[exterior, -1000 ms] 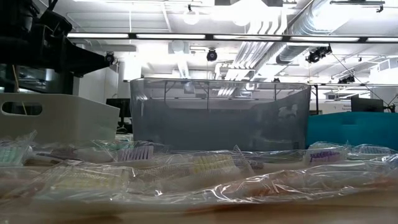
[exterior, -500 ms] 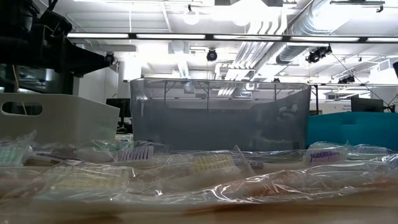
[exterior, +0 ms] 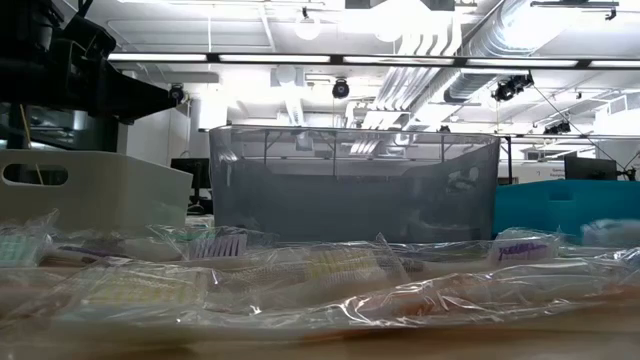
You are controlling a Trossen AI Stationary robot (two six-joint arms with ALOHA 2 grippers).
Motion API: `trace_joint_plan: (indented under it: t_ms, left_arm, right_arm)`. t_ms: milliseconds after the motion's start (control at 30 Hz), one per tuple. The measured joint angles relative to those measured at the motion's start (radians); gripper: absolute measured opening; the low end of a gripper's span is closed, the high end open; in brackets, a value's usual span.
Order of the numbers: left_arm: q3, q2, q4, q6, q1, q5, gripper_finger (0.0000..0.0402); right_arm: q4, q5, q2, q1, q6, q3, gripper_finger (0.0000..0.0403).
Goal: Pick & Place Toothbrushes
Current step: Put the blue toothbrush into the blue bin
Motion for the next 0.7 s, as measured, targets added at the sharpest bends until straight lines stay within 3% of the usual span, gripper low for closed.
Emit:
trace_joint_plan:
  t_ms: [133,400,700]
  left_arm:
    - [0.000,0.000,0.000,0.000,0.000,0.000,0.0187]
    - [0.000,0.000,0.000,0.000,0.000,0.000,0.0187]
    - [0.000,0.000,0.000,0.000,0.000,0.000,0.0187]
  right_arm:
    - [-0.028,-0.014,-0.041,-0.017,0.089,0.072,0.0015]
    - [-0.245,0.102,-0.161,-0.094,0.354,0.176,0.0022]
    - [-0.506,0.203,-0.309,-0.277,0.409,0.194,0.0021]
